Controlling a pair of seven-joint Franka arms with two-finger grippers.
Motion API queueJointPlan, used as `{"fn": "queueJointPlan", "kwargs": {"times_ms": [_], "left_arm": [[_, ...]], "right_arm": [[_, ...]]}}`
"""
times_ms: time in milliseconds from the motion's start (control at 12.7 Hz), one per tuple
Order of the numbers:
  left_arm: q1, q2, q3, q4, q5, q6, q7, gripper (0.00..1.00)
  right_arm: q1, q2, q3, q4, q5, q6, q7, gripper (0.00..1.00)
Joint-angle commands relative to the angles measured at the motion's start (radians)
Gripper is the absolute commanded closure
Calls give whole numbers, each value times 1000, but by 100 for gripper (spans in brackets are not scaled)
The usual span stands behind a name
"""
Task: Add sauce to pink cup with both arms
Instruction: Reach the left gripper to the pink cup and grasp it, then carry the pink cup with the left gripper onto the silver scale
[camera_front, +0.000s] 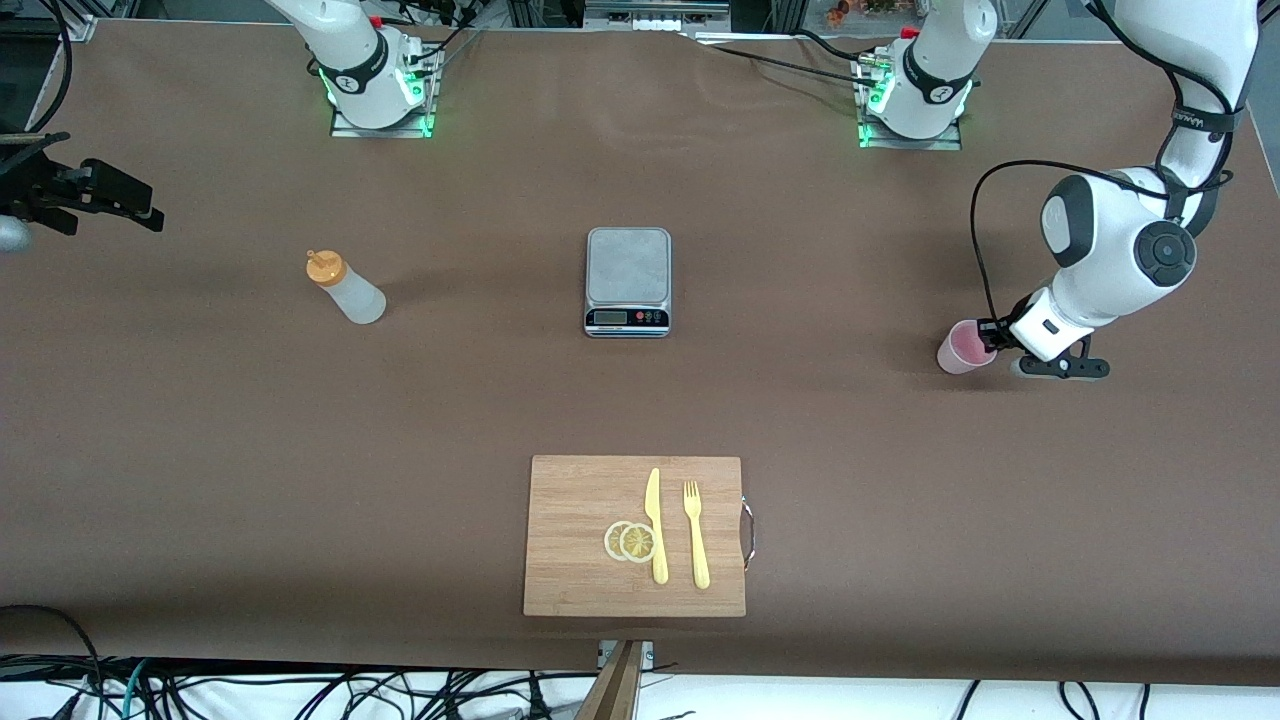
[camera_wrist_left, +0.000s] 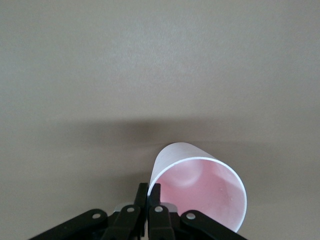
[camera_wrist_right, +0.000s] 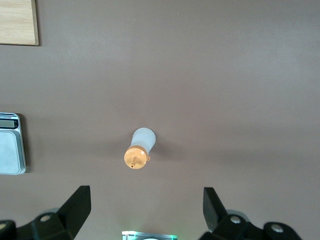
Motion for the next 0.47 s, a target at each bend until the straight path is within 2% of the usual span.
{"fn": "queueJointPlan", "kwargs": {"times_ms": [0,158,394], "left_arm": [[-24,-30,-40,92,1,-131,-20,100],[-44,-30,-97,164,0,-214,-96,100],[-54,-30,-244,213,0,-217,-302,100]], "right_arm": [[0,-4,-4,14,4,-15,-14,1],[0,-4,-4,16,4,-15,-14,1],[0,-4,-6,16,4,-15,-14,1]]}}
